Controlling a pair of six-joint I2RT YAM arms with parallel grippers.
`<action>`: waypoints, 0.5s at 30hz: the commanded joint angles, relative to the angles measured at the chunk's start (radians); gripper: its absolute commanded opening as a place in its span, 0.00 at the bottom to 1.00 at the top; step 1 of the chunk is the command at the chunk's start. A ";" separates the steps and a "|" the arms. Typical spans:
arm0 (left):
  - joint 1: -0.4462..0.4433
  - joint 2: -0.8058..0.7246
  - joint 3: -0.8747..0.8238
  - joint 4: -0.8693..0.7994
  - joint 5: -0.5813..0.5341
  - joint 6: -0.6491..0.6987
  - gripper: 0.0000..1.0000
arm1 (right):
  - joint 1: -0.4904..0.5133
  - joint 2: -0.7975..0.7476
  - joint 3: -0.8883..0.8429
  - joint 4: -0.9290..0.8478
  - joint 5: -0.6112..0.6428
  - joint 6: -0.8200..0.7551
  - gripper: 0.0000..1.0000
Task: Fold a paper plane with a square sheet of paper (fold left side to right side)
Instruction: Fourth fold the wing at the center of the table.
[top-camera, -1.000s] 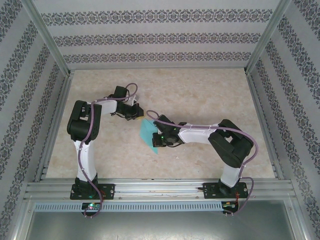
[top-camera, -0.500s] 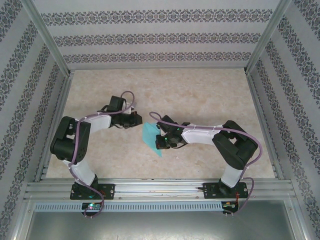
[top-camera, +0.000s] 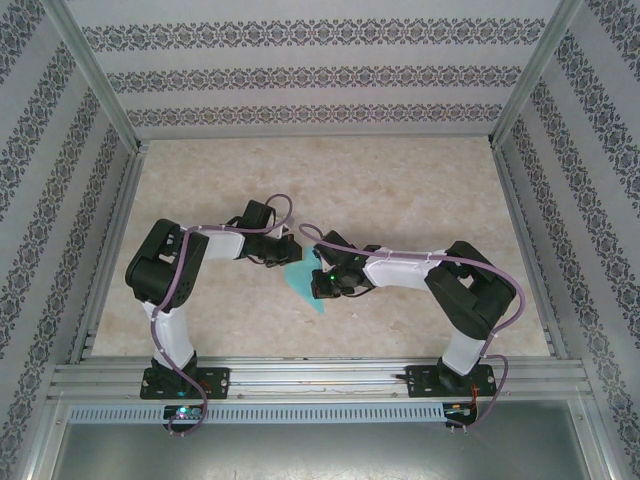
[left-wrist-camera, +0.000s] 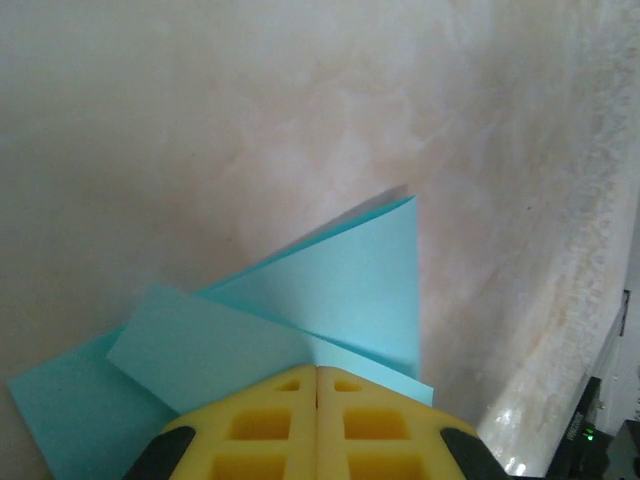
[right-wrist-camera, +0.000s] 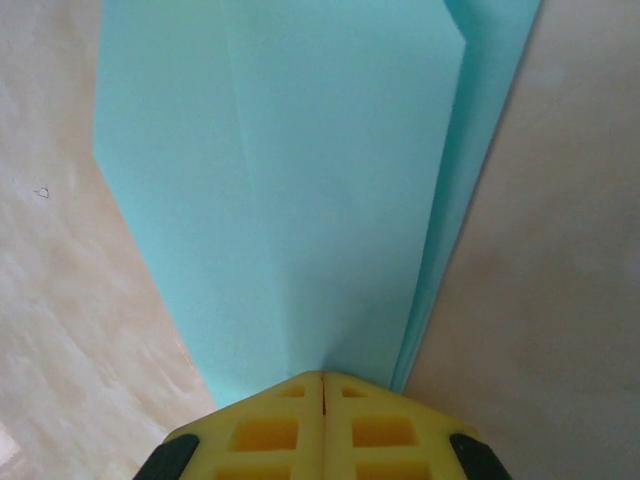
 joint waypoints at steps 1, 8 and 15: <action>-0.006 0.025 -0.006 -0.013 -0.045 0.030 0.04 | -0.011 0.021 -0.051 -0.137 0.003 -0.002 0.00; -0.007 0.047 -0.008 -0.058 -0.086 0.063 0.00 | -0.028 -0.045 0.011 -0.044 -0.083 0.019 0.00; -0.006 0.049 -0.012 -0.059 -0.089 0.067 0.00 | -0.043 -0.107 0.028 0.037 -0.131 0.040 0.00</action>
